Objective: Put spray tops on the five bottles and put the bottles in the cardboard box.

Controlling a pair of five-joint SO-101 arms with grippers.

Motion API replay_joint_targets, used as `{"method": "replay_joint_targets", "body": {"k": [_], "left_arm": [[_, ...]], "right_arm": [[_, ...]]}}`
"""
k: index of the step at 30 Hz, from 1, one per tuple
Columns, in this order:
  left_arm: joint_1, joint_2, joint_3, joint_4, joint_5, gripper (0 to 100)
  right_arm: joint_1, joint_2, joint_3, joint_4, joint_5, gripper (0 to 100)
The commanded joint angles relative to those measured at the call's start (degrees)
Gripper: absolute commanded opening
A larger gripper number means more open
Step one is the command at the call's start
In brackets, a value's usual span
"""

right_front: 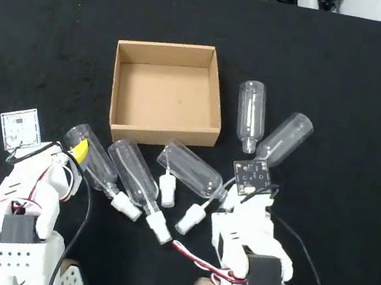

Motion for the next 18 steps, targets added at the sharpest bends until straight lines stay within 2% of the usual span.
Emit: {"method": "replay_joint_targets", "body": {"k": [1, 7, 13, 18], "left_arm": [[0.0, -0.8, 1.3, 0.0, -0.1, 23], [-0.1, -0.8, 1.3, 0.0, -0.1, 23], [-0.1, -0.8, 1.3, 0.0, -0.1, 23], [-0.1, -0.8, 1.3, 0.0, -0.1, 23]], "right_arm": [[1.3, -5.6, -2.2, -0.1, 0.4, 4.7], [1.4, -5.6, -4.4, -1.8, 0.6, 4.7], [1.5, -5.6, -4.4, -10.3, 15.6, 4.7], [6.6, -5.5, -9.2, -11.0, 17.5, 4.9]]}}
